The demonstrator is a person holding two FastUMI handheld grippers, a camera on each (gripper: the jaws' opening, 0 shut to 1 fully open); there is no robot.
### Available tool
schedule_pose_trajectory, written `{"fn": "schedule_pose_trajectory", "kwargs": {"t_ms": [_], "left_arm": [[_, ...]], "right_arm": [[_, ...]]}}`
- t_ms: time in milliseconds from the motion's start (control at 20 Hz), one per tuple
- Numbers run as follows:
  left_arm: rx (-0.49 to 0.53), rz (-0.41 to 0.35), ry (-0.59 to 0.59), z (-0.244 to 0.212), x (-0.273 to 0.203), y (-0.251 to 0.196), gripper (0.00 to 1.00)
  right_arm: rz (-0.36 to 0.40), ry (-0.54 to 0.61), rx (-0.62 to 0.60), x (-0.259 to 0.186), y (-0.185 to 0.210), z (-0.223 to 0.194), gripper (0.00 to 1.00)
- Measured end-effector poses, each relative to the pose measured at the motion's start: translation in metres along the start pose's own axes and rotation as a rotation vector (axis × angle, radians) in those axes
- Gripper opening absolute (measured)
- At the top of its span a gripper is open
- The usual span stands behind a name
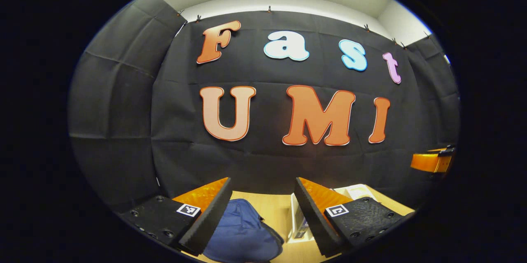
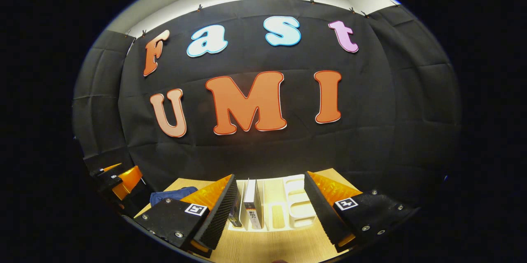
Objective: Open the schoolbag, grab two books from the bookshelf and put them into the schoolbag.
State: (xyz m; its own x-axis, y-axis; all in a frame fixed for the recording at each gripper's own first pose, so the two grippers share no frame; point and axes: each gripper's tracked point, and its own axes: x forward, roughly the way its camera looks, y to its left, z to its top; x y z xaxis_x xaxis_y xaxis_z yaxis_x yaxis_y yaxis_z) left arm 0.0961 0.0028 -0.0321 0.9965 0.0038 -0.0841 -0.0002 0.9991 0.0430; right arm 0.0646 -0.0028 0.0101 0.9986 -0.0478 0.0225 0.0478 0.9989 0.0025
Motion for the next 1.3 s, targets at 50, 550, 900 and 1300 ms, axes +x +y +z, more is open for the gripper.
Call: {"fn": "schedule_pose_trajectory", "kwargs": {"t_ms": [50,550,900,1300], "left_arm": [[0.0,-0.005,0.006,-0.002,0.001,-0.001,0.94],[-0.018,-0.001,0.013,-0.007,0.001,0.004,0.95],[0.04,0.008,0.044,-0.025,-0.002,0.01,0.93],[0.112,0.002,0.131,-0.068,-0.013,0.003,0.94]], "right_arm": [[0.0,0.003,0.0,0.001,0.001,-0.001,0.96],[0.036,0.021,-0.03,0.006,0.01,-0.006,1.0],[0.018,0.05,-0.017,0.004,-0.005,-0.018,0.96],[-0.006,0.088,-0.019,-0.001,-0.017,-0.03,0.96]]}}
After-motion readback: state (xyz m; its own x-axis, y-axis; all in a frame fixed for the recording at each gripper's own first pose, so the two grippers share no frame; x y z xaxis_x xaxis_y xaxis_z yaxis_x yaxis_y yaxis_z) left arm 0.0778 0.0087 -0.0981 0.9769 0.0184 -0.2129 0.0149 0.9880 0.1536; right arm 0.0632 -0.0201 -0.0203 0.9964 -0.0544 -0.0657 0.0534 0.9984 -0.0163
